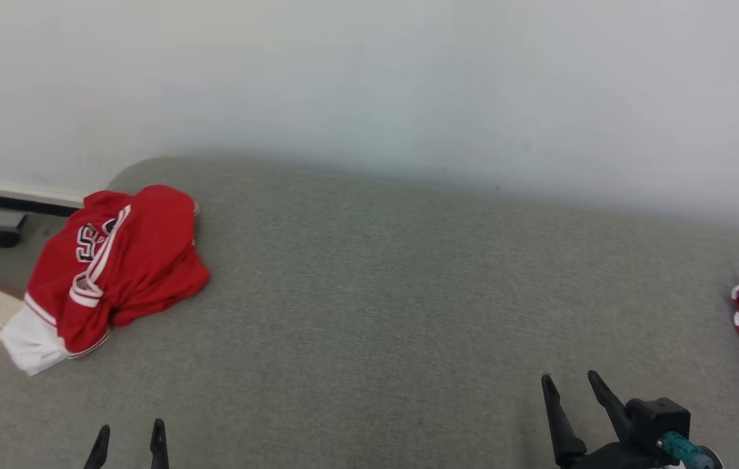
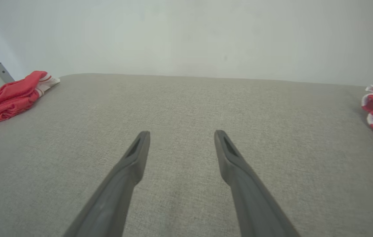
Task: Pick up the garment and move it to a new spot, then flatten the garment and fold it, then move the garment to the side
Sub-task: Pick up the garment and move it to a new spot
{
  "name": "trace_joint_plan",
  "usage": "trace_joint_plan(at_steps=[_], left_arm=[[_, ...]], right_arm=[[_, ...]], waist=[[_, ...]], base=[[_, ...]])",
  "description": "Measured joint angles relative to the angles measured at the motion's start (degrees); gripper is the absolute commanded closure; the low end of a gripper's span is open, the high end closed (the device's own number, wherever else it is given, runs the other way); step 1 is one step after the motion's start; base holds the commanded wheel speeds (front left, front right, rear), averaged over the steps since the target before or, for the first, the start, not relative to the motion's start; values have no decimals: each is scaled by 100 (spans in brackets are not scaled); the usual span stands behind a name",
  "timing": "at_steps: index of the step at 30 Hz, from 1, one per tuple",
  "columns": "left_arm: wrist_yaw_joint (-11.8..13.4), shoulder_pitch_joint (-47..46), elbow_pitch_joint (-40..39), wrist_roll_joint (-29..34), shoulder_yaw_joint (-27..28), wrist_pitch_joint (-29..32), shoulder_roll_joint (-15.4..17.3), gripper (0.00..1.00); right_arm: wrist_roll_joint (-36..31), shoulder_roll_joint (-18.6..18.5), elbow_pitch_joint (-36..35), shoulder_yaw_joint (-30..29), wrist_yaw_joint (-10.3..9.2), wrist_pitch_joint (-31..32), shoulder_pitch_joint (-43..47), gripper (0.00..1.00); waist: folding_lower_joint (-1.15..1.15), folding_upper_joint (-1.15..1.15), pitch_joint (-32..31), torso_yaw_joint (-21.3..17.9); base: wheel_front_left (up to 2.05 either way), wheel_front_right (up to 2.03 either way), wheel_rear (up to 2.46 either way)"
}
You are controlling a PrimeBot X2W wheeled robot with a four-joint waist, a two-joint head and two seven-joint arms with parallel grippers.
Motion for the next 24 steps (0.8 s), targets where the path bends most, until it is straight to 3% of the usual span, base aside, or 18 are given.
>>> trace_joint_plan(at_steps=[14,24], left_arm=[[231,365,-335,-204,323,27,118,0],[415,577,-594,-248,380,-54,-40,0]], right_arm=[[136,5,154,502,0,-40,-272,0],[107,4,419,867,0,-45,-624,0]], waist=[[0,0,-17,1512],[0,1,270,1890]], base=[[0,0,0],[0,0,0]])
